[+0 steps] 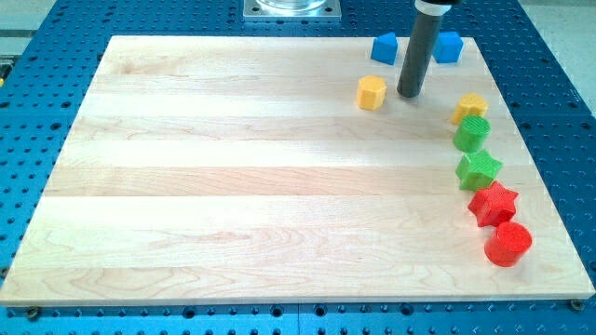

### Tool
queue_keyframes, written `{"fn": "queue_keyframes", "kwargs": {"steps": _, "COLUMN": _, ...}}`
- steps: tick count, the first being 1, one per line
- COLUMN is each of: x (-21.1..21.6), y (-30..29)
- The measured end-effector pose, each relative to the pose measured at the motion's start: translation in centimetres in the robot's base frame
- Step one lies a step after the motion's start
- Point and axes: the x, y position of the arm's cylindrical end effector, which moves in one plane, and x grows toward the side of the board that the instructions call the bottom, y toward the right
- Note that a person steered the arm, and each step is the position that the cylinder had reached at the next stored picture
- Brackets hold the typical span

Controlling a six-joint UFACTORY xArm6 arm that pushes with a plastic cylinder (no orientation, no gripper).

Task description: Place the yellow hexagon horizontal to the yellow heart

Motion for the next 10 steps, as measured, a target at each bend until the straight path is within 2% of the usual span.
{"fn": "queue_keyframes", "kwargs": {"steps": 1, "x": 0.0, "y": 0.0}}
{"fn": "queue_keyframes", "kwargs": {"steps": 3, "x": 0.0, "y": -5.2}}
{"fn": "queue_keyframes", "kwargs": {"steps": 7, "x": 0.7, "y": -5.2}}
{"fn": "queue_keyframes", "kwargs": {"steps": 9, "x": 3.0, "y": -6.7}}
{"fn": "queue_keyframes", "kwargs": {"steps": 10, "x": 7.4, "y": -9.2}}
